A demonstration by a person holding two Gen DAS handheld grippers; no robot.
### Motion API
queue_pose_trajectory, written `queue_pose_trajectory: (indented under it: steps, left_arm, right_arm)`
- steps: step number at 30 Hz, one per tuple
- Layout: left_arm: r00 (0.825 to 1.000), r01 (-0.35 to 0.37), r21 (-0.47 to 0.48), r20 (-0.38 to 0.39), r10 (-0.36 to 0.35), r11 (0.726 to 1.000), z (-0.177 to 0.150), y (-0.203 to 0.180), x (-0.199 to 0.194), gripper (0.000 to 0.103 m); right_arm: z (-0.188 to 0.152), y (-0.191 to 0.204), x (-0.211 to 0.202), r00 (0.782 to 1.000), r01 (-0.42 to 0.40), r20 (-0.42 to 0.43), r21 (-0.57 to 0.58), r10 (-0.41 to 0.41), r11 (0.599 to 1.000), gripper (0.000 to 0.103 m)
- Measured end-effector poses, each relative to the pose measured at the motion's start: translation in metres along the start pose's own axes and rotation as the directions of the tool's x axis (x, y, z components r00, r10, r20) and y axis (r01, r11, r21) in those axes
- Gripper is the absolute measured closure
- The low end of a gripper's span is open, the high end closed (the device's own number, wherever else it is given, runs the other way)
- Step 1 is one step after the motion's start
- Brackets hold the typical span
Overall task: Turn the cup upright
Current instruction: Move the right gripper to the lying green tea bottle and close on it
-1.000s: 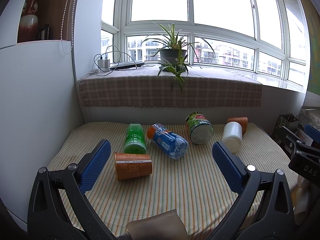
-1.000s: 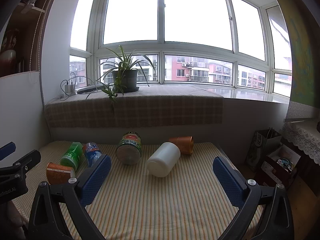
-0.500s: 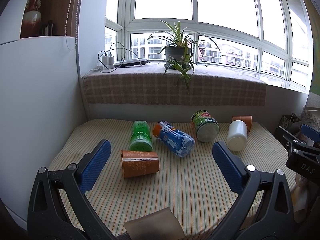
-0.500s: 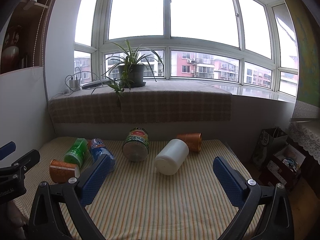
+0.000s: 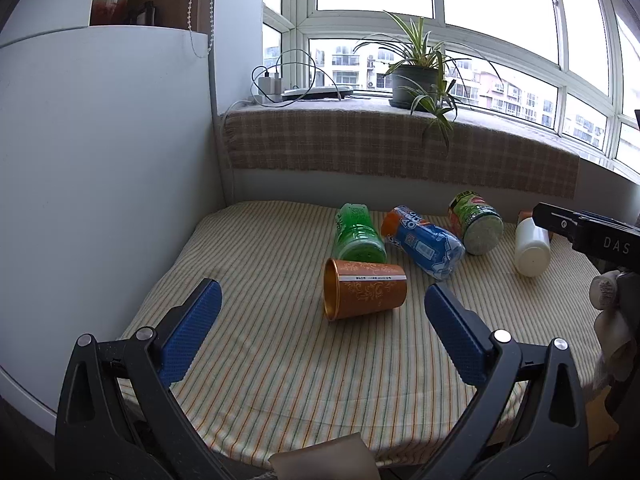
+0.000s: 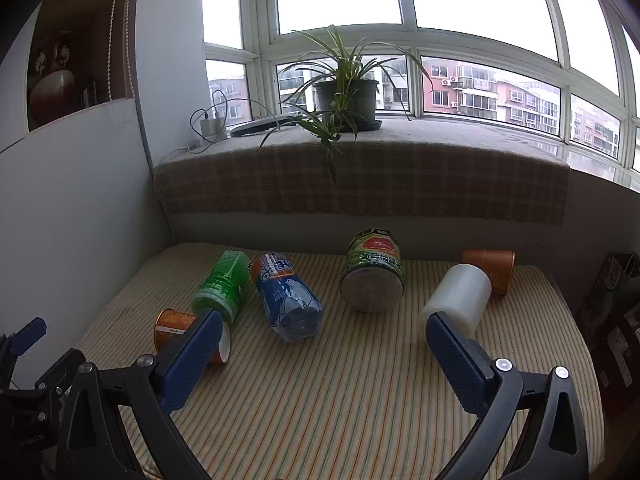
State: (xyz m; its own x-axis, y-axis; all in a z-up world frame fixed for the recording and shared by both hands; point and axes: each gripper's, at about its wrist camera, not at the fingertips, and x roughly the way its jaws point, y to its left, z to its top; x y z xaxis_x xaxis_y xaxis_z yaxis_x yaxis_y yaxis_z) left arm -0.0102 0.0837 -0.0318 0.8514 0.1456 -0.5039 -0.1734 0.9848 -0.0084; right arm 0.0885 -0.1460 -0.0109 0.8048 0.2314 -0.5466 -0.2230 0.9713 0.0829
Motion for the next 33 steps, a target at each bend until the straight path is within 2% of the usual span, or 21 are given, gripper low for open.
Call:
queue_pose_trajectory:
  steps: [4, 7, 13, 15, 17, 19, 21, 25, 27, 30, 33]
  left_arm:
    - [0.999, -0.044, -0.025, -0.024, 0.043, 0.999, -0.008, 0.023, 0.003, 0.000]
    - [0.997, -0.061, -0.042, -0.040, 0.059, 0.997, -0.015, 0.036, 0.004, 0.000]
    - [0.993, -0.084, -0.070, -0.085, 0.078, 0.994, -0.028, 0.056, 0.004, 0.000]
    - [0.992, -0.095, -0.078, -0.092, 0.088, 0.992, -0.030, 0.063, 0.003, 0.000]
    - [0.991, -0.106, -0.090, -0.097, 0.097, 0.990, -0.032, 0.071, 0.001, 0.000]
    - [0.990, -0.116, -0.104, -0.097, 0.105, 0.988, -0.033, 0.078, -0.001, 0.000]
    - [0.989, -0.122, -0.118, -0.097, 0.111, 0.985, -0.034, 0.085, -0.002, 0.000]
    - [0.987, -0.131, -0.132, -0.105, 0.118, 0.983, -0.037, 0.095, -0.003, 0.000]
    - [0.987, -0.135, -0.140, -0.109, 0.120, 0.981, -0.038, 0.099, -0.002, 0.000]
    - [0.986, -0.141, -0.150, -0.114, 0.124, 0.979, -0.039, 0.103, -0.002, 0.000]
    - [0.985, -0.146, -0.157, -0.115, 0.129, 0.977, -0.040, 0.107, -0.002, 0.000]
  right_arm:
    - [0.013, 0.016, 0.028, 0.995, -0.078, -0.064, 0.006, 0.078, 0.997, 0.000]
    - [0.023, 0.029, 0.054, 0.982, -0.131, -0.133, 0.026, 0.134, 0.991, 0.001]
    - [0.042, 0.061, 0.111, 0.939, -0.208, -0.273, 0.040, 0.211, 0.977, 0.006]
    - [0.045, 0.071, 0.131, 0.915, -0.222, -0.332, 0.061, 0.230, 0.973, 0.012]
    - [0.048, 0.080, 0.150, 0.891, -0.239, -0.378, 0.081, 0.252, 0.968, 0.014]
    - [0.049, 0.089, 0.169, 0.874, -0.233, -0.418, 0.084, 0.247, 0.969, 0.014]
    - [0.049, 0.096, 0.189, 0.858, -0.215, -0.457, 0.090, 0.233, 0.972, 0.019]
    - [0.044, 0.107, 0.220, 0.817, -0.205, -0.527, 0.117, 0.236, 0.972, 0.022]
    - [0.042, 0.112, 0.230, 0.813, -0.181, -0.542, 0.111, 0.212, 0.977, 0.023]
    - [0.039, 0.118, 0.243, 0.795, -0.179, -0.565, 0.129, 0.221, 0.975, 0.025]
    - [0.038, 0.123, 0.253, 0.789, -0.158, -0.580, 0.124, 0.201, 0.980, 0.026]
